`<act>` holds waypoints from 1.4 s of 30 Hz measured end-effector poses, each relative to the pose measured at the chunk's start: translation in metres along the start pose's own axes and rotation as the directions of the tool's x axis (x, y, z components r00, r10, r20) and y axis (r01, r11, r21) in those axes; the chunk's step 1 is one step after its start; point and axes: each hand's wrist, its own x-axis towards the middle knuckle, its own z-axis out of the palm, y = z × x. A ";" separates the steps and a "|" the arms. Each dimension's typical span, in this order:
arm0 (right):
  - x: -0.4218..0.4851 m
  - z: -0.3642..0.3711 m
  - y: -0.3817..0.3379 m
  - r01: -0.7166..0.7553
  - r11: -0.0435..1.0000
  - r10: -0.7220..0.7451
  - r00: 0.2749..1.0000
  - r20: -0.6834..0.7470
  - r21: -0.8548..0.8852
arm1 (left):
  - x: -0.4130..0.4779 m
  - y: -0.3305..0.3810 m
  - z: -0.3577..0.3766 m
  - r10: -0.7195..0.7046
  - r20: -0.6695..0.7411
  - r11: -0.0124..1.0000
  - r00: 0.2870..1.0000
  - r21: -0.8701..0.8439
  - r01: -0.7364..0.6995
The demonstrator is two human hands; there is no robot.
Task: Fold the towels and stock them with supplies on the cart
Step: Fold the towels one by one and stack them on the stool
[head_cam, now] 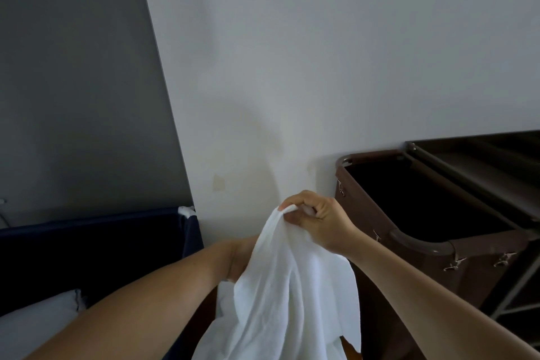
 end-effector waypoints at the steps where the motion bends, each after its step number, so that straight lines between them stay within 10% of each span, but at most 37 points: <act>1: 0.000 0.000 0.001 -0.006 1.000 0.006 1.000 0.005 0.002 | 0.001 0.000 0.001 0.014 -0.076 0.999 0.997 0.034 -0.012; 7: -0.004 -0.013 0.004 -0.150 0.980 0.145 0.988 0.043 0.129 | -0.004 0.019 -0.010 0.168 -0.208 0.962 0.964 0.246 -0.114; 15: -0.008 -0.049 0.014 -0.555 0.742 0.383 0.811 0.441 0.376 | -0.013 0.058 -0.048 0.415 -0.571 0.834 0.709 -0.073 -0.547; 29: -0.010 -0.015 0.026 -0.556 0.599 0.459 0.828 0.321 0.577 | -0.013 0.061 -0.049 0.267 -0.640 0.738 0.721 -0.345 -0.580; 34: 0.009 -0.017 0.006 -0.418 0.665 0.453 0.885 0.110 0.619 | -0.017 0.050 -0.041 0.406 -0.480 0.913 0.778 0.248 -0.324; 42: 0.024 -0.029 -0.008 -0.346 0.622 0.475 0.880 0.012 0.702 | -0.036 0.015 -0.022 0.709 -0.129 0.533 0.693 0.742 -0.407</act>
